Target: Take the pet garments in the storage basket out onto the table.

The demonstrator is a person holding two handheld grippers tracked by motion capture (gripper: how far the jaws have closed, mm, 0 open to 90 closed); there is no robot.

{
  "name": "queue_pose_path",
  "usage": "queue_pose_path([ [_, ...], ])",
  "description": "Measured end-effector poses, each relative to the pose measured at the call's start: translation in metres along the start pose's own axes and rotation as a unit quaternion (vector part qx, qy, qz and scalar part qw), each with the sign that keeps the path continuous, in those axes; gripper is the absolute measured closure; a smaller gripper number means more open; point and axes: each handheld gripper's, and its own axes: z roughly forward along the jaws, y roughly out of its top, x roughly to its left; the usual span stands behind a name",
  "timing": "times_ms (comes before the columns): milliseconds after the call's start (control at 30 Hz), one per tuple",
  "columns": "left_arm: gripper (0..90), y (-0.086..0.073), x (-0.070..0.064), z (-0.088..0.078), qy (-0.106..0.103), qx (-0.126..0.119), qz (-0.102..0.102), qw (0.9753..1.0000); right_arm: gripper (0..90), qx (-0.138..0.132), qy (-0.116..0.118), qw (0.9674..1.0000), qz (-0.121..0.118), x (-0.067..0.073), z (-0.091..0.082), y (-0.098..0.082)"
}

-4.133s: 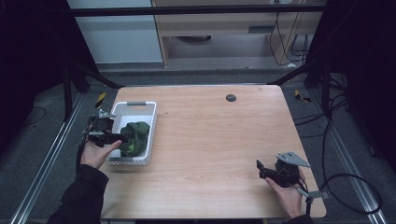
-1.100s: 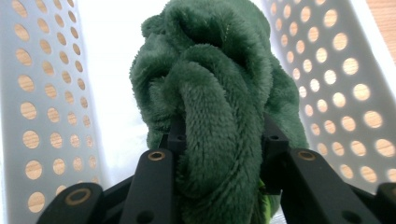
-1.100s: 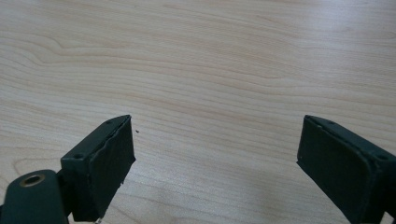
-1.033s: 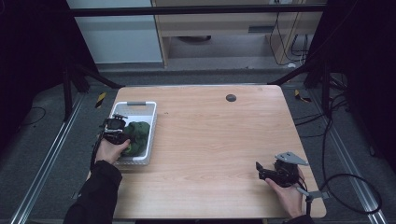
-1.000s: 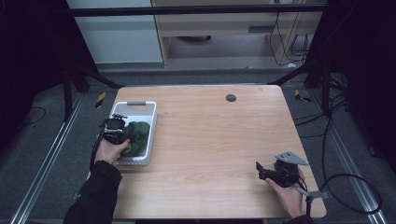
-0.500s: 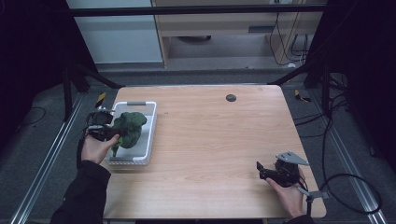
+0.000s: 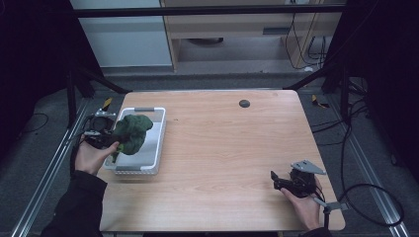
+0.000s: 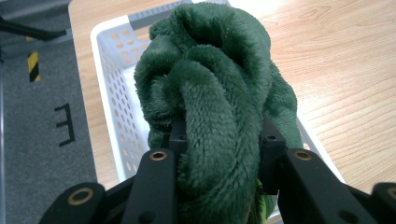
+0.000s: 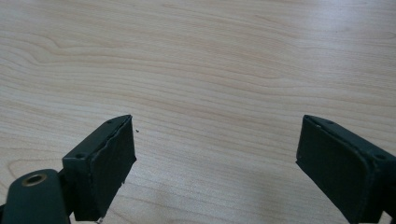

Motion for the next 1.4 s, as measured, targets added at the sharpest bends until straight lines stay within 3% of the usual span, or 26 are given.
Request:
queue_pose_path([
  [233,66.6,0.006,-0.004,-0.011,-0.002,-0.011,0.017,0.9998,11.5,0.000,-0.001,1.0000,-0.002,0.000,0.000,0.000],
  [533,66.6,0.018,-0.020,-0.028,-0.014,-0.024,0.047,0.9985,11.5,-0.004,0.001,1.0000,-0.001,0.000,-0.001,0.000],
  [900,66.6,0.024,-0.035,-0.033,-0.030,-0.023,0.068,0.9970,11.5,-0.011,-0.001,0.9999,-0.005,-0.001,-0.002,0.001],
  [1167,66.6,0.029,-0.050,-0.035,-0.044,-0.025,0.094,0.9943,11.6,-0.012,0.000,0.9999,-0.005,-0.001,-0.002,0.001],
  [1400,66.6,0.035,-0.068,-0.033,-0.061,-0.022,0.122,0.9904,11.8,-0.012,0.001,0.9999,-0.006,0.000,-0.003,0.001],
])
